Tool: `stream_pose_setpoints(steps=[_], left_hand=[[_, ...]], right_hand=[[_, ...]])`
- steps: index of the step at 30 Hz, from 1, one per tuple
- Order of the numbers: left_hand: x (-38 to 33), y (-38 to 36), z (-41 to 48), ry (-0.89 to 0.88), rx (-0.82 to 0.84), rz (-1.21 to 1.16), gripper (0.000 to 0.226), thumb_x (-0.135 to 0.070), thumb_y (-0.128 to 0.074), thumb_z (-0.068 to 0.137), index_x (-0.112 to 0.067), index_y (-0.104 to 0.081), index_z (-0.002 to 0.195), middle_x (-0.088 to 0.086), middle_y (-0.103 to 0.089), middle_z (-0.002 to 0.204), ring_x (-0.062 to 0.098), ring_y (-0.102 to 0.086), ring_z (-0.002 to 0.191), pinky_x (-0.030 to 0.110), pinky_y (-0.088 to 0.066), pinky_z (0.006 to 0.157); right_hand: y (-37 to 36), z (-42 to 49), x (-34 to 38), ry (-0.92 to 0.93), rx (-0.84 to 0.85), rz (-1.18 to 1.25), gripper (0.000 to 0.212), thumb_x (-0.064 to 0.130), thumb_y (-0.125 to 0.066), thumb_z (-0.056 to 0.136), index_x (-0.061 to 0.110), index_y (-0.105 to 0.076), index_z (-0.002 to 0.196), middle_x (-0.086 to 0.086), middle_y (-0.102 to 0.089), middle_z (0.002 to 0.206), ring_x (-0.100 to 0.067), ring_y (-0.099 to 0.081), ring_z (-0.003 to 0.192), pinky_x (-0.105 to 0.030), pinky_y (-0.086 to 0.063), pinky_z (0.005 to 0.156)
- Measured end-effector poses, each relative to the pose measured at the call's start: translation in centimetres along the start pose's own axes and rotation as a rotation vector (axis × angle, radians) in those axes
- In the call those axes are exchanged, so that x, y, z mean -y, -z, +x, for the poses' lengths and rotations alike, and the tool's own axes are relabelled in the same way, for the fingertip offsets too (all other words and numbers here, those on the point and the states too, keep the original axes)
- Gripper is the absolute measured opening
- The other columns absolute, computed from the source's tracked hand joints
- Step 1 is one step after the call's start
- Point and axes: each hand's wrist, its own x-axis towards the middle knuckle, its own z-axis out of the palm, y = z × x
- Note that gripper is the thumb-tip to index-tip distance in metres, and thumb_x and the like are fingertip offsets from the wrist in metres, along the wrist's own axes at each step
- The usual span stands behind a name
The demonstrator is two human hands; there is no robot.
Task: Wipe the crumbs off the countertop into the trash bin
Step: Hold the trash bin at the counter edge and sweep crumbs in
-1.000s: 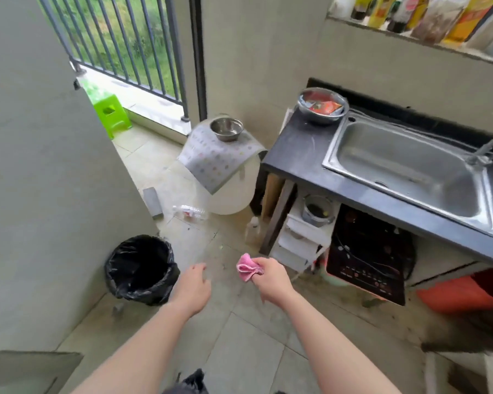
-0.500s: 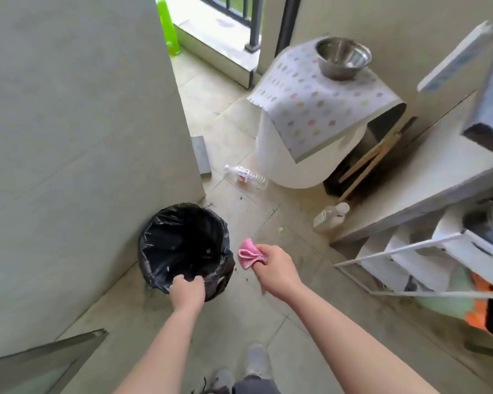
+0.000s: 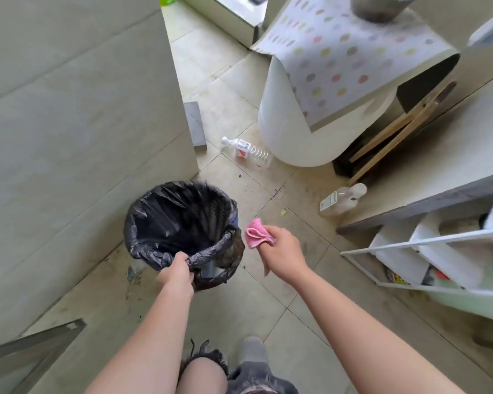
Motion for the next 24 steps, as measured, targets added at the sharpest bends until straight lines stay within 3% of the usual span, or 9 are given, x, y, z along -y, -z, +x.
stream_pose_setpoints(steps=[3,5,8,10,13,15,18,21,24], left_hand=[[-1.5,0.9,-6.0,-0.035,0.031,0.115,0.025,-0.005,-0.062,0.080,0.002,-0.053,0.103,0.015,-0.056,0.103,0.028,-0.058,0.091,0.030,-0.050,0.077],[-1.1,2.7,-10.9,-0.043,0.084,0.246,0.023,-0.004,-0.064,0.077,0.004,-0.054,0.096,0.013,-0.056,0.098,0.028,-0.058,0.086,0.032,-0.050,0.072],[-0.3,5.5,-20.1,-0.074,0.215,0.443,0.018,-0.011,-0.066,0.070,-0.001,-0.051,0.075,0.012,-0.055,0.079,0.027,-0.056,0.066,0.032,-0.047,0.062],[0.2,7.1,-25.9,-0.147,0.313,0.608,0.025,-0.020,-0.066,0.063,-0.003,-0.051,0.071,0.013,-0.054,0.072,0.033,-0.058,0.066,0.035,-0.043,0.064],[1.1,9.6,-34.7,-0.268,0.453,0.776,0.029,-0.029,-0.066,0.056,-0.006,-0.054,0.069,0.012,-0.058,0.071,0.031,-0.057,0.067,0.039,-0.045,0.064],[1.8,10.3,-38.6,-0.326,0.533,0.842,0.030,-0.031,-0.066,0.054,-0.007,-0.056,0.069,0.010,-0.060,0.068,0.028,-0.055,0.065,0.040,-0.047,0.064],[4.2,11.3,-45.6,-0.399,0.712,0.946,0.025,-0.028,-0.064,0.053,-0.010,-0.050,0.063,0.006,-0.050,0.057,0.023,-0.044,0.056,0.033,-0.035,0.056],[7.3,11.6,-50.5,-0.397,0.851,0.981,0.021,-0.020,-0.065,0.060,-0.013,-0.046,0.062,0.005,-0.044,0.053,0.019,-0.038,0.049,0.029,-0.029,0.052],[11.7,11.8,-54.7,-0.392,0.935,1.028,0.025,-0.030,-0.068,0.070,-0.009,-0.053,0.067,0.007,-0.054,0.060,0.023,-0.050,0.054,0.030,-0.038,0.053]], right_hand=[[4.0,-4.3,1.3,-0.037,-0.062,0.004,0.030,0.013,-0.047,0.086,0.028,-0.051,0.060,-0.002,-0.062,0.066,-0.014,-0.058,0.061,-0.025,-0.039,0.051],[7.0,-8.3,2.3,-0.056,-0.102,0.011,0.028,0.013,-0.049,0.086,0.030,-0.055,0.064,0.003,-0.063,0.068,-0.008,-0.056,0.056,-0.017,-0.033,0.046],[11.8,-15.8,3.5,-0.089,-0.143,0.017,0.021,0.014,-0.050,0.085,0.030,-0.063,0.080,0.001,-0.065,0.079,-0.014,-0.057,0.069,-0.022,-0.034,0.052],[15.0,-20.9,3.7,-0.123,-0.180,0.030,0.020,0.018,-0.051,0.085,0.031,-0.066,0.086,0.001,-0.065,0.083,-0.016,-0.057,0.075,-0.024,-0.035,0.054],[19.5,-30.3,3.3,-0.182,-0.317,0.076,0.021,0.020,-0.051,0.087,0.035,-0.060,0.074,0.000,-0.064,0.078,-0.014,-0.057,0.066,-0.021,-0.035,0.048],[21.6,-34.7,2.6,-0.224,-0.391,0.125,0.021,0.021,-0.051,0.087,0.032,-0.057,0.070,-0.001,-0.064,0.074,-0.017,-0.056,0.065,-0.025,-0.036,0.050],[24.6,-42.9,0.2,-0.295,-0.578,0.223,0.022,0.025,-0.052,0.087,0.029,-0.058,0.066,0.001,-0.063,0.071,-0.018,-0.056,0.067,-0.026,-0.036,0.052],[26.4,-49.1,-2.8,-0.364,-0.718,0.312,0.018,0.028,-0.053,0.088,0.020,-0.069,0.082,-0.001,-0.068,0.077,-0.023,-0.061,0.075,-0.030,-0.044,0.062],[27.7,-55.4,-6.8,-0.445,-0.860,0.434,0.018,0.021,-0.056,0.085,0.012,-0.071,0.089,-0.007,-0.071,0.079,-0.028,-0.064,0.078,-0.030,-0.048,0.065]])
